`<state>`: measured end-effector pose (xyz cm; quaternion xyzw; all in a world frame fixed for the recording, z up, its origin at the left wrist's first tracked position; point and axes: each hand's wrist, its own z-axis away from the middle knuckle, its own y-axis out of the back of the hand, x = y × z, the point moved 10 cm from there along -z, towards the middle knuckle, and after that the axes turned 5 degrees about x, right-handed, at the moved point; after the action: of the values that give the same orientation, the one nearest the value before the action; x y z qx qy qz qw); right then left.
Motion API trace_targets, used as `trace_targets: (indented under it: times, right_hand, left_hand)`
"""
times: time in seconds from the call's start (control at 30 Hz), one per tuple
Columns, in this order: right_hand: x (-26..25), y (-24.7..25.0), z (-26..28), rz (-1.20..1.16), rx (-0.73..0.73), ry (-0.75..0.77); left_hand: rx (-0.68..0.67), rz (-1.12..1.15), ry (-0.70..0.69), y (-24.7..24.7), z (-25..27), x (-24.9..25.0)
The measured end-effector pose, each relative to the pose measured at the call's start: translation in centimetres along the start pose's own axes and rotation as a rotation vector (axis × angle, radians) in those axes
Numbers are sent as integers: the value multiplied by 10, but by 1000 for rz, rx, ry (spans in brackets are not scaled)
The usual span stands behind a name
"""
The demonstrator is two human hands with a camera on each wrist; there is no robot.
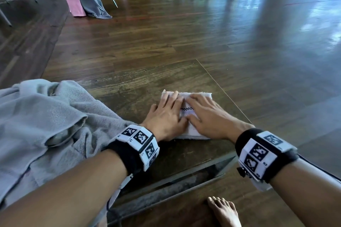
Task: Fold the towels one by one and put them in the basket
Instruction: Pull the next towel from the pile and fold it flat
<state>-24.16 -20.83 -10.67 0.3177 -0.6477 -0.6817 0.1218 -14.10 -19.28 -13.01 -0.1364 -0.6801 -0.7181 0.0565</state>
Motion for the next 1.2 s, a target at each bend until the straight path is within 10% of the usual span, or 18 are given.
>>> trace_targets:
  times: [0.47,1.2]
  right_hand:
    - [30,-34,12,26,-397,-252]
    - [42,-35,8,-113,-266,-390]
  left_hand:
    - [-136,-23,95,-11,1,-20]
    - [-178,72,282,-11,-1,-33]
